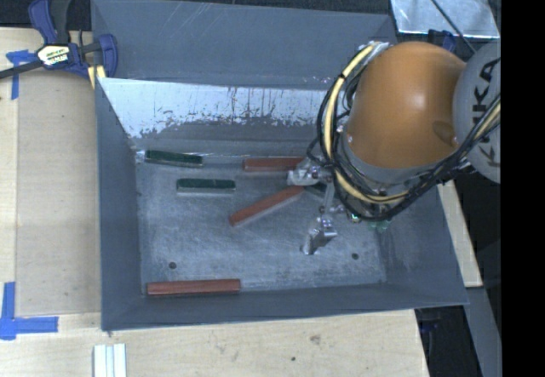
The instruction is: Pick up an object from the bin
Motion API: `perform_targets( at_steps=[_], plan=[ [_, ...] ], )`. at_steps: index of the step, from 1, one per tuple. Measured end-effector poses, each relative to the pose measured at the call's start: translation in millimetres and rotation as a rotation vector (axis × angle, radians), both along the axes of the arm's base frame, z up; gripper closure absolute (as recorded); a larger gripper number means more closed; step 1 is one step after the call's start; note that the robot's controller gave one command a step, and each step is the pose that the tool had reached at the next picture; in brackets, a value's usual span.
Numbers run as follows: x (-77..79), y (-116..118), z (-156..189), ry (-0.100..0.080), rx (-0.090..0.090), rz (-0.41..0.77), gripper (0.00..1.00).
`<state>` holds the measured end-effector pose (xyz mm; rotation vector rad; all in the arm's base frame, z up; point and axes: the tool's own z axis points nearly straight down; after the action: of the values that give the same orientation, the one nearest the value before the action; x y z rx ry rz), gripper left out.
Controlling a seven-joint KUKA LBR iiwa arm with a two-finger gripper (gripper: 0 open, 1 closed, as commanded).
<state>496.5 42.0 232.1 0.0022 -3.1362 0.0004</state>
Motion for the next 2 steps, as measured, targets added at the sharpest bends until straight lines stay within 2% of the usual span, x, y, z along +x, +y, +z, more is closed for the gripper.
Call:
perform_targets(
  at_steps=[1,2],
  plan=[
    [1.6,0.0,3.8,-0.008,0.001,-0.001,0.0],
    [46.5,9.0,-63.4,-0.014,0.0,0.082,0.0]
  ],
)
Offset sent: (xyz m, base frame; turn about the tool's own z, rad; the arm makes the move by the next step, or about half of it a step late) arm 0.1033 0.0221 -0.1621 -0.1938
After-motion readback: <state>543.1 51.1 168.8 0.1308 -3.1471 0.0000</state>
